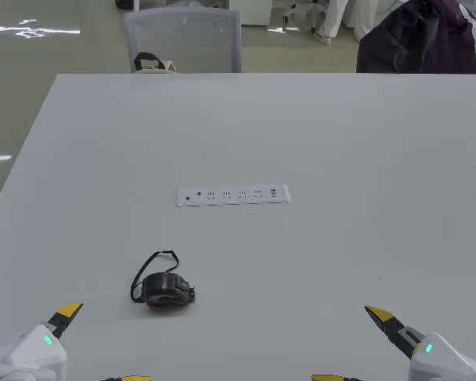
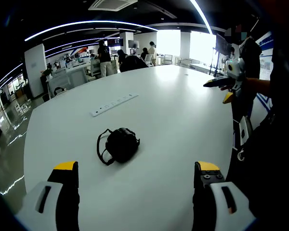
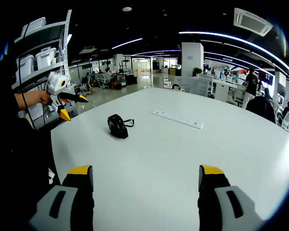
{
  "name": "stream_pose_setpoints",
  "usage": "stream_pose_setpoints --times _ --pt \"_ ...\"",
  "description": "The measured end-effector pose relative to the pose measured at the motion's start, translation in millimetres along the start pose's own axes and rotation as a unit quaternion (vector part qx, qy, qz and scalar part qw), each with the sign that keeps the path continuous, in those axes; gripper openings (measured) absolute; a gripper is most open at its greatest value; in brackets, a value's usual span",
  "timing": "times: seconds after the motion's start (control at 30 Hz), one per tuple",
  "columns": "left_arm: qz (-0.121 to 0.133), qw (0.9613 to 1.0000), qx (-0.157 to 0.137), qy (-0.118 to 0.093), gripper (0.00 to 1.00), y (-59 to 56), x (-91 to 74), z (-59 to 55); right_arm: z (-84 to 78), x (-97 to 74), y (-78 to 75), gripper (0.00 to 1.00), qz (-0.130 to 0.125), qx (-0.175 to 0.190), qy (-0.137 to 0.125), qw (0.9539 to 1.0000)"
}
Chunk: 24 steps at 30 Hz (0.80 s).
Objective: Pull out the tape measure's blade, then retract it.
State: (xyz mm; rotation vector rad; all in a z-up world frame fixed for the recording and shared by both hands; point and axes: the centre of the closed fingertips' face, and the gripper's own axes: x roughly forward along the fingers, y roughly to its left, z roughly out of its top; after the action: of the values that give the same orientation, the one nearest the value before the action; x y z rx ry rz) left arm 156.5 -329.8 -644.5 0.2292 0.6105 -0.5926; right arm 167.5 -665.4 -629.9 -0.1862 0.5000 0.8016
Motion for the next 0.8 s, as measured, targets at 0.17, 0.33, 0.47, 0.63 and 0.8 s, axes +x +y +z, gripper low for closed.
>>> stream_pose_setpoints --times 0.17,0.33,0.47,0.63,0.8 --pt "-0.001 1.0000 0.000 -0.001 0.99 -2.6 -0.7 2.8 0.1 -1.0 -1.1 0.91 -0.001 -0.001 -0.001 1.0000" --pt "-0.001 1.0000 0.001 0.000 0.99 -2.4 -0.2 1.4 -1.3 -0.8 -1.2 0.91 0.000 -0.001 0.000 1.0000" --pt "-0.007 1.0000 0.003 0.003 0.97 -3.5 0.8 0.8 -0.7 -0.4 -0.6 0.91 0.003 -0.001 0.001 1.0000" --pt "-0.009 0.9999 0.006 0.006 0.94 -3.4 2.0 1.8 0.2 0.9 -2.2 0.89 0.006 -0.006 -0.001 1.0000" --pt "-0.014 0.9998 0.012 0.009 0.94 -1.6 6.1 1.2 2.3 3.6 -0.8 0.88 0.017 -0.011 -0.003 0.9998"
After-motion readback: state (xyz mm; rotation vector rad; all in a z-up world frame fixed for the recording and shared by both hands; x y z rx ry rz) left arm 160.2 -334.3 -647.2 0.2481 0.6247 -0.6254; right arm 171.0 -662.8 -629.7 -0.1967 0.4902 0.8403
